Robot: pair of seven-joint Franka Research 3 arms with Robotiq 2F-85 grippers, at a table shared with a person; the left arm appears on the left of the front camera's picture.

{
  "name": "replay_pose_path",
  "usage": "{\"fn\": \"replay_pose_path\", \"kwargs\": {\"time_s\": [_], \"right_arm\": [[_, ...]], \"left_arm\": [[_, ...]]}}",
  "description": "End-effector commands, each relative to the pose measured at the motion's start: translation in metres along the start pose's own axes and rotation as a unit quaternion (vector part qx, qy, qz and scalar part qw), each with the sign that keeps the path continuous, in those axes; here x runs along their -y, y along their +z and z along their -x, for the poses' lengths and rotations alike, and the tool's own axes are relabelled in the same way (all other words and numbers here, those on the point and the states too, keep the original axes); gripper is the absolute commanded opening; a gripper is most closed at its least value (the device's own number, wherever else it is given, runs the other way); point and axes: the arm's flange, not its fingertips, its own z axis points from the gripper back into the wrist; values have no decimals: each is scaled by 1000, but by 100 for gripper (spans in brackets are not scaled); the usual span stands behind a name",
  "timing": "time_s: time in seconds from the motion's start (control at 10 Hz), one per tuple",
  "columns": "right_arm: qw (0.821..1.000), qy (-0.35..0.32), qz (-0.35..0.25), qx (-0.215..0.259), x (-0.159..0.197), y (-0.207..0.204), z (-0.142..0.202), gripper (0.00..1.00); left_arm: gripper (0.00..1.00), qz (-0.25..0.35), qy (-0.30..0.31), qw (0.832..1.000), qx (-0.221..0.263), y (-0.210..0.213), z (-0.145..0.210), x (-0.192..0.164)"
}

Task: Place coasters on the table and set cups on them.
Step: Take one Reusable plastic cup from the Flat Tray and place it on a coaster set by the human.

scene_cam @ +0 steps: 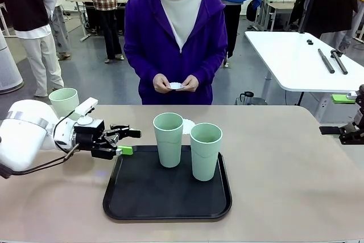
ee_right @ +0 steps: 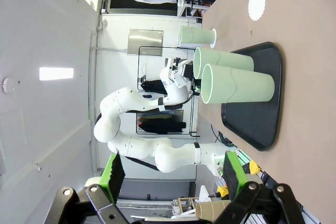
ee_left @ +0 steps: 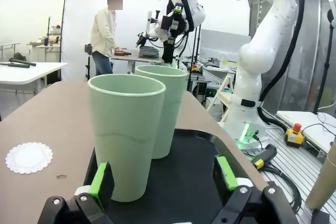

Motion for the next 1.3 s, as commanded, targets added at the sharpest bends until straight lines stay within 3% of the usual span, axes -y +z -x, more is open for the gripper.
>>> {"fn": "replay_pose_path", "kwargs": {"time_s": [0.0,0.8,1.2], "right_arm": [[1000,7,-5,1,1,0,-1,100],[1000,7,-5,1,1,0,-1,100],[1000,7,-5,1,1,0,-1,100]], "left_arm": [[100,-43,-4,999,-5,-16,-1,-5],[100,-66,23,998,-8,-49,11,-39],[100,-48,33,998,-21,-59,22,-49]]}}
